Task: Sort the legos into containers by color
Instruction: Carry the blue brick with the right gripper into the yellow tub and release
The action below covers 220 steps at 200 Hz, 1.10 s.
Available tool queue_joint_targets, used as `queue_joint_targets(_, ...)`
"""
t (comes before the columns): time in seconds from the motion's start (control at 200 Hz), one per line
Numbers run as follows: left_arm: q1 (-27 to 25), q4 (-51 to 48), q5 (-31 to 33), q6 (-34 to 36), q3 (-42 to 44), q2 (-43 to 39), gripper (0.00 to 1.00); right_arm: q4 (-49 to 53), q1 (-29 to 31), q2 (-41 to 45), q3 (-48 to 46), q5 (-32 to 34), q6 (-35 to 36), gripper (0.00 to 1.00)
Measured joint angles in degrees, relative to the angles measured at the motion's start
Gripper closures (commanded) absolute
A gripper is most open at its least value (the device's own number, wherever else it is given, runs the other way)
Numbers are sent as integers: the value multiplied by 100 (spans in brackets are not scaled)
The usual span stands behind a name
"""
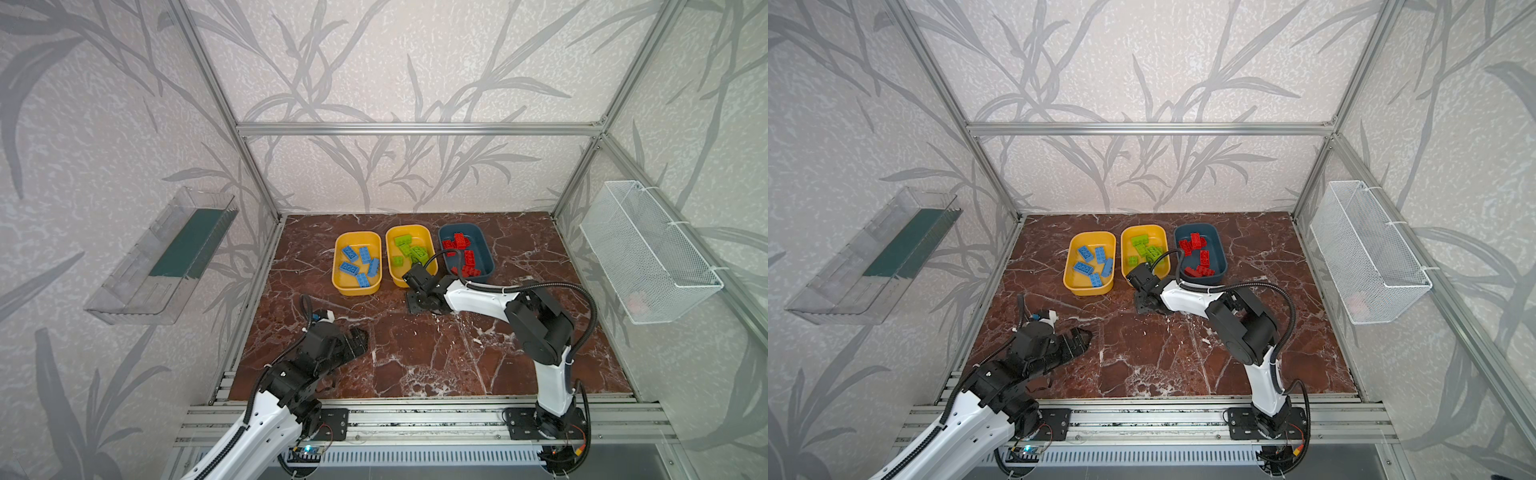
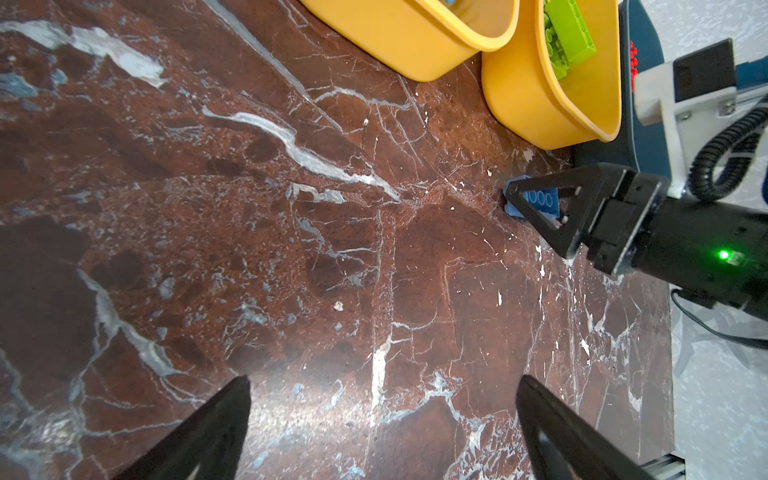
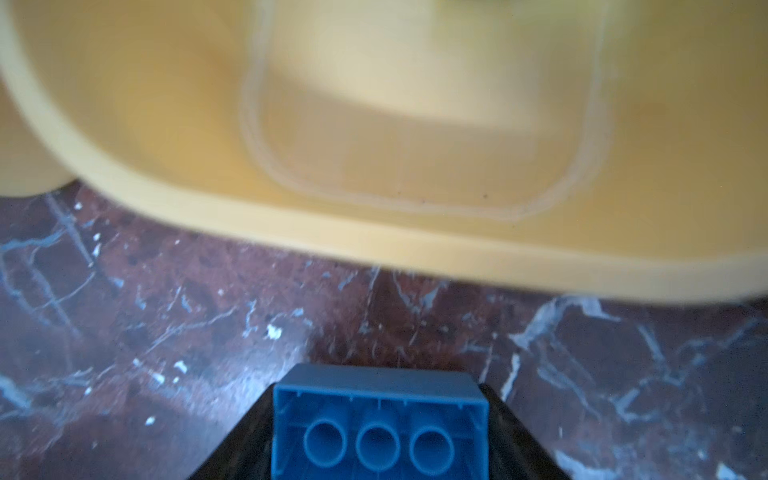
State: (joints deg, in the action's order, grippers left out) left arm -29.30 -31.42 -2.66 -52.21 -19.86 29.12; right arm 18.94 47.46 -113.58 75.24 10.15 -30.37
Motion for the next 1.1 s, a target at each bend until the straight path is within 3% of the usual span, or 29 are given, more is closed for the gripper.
queue_joint_targets(0.19,0,20,61,42,0,103,1,162,367,870,46,-192,129,56)
queue_joint_targets(0.325,0,28,181,103,0,120,1,-68,413,955,505,-291,323,56)
queue_joint_targets(0.715,0,103,485,284,-232,839,1,-831,396,-1235,3056,-693,968,52)
queue_joint_targets(0.785,0,103,557,330,-343,964,1,-785,391,-1722,3620,-737,1080,44)
queue_joint_targets(0.86,0,103,625,376,-474,1091,1,-664,389,-2177,4221,-767,1187,20)
queue_joint_targets(0.915,0,98,695,398,-570,1180,1,-570,382,-2444,4621,-793,1241,10)
queue_joint_targets(1.015,0,92,809,426,-695,1287,1,-387,374,-2682,5082,-833,1338,1)
queue_joint_targets(1.1,0,70,907,463,-723,1316,1,-299,358,-2699,5257,-833,1397,1)
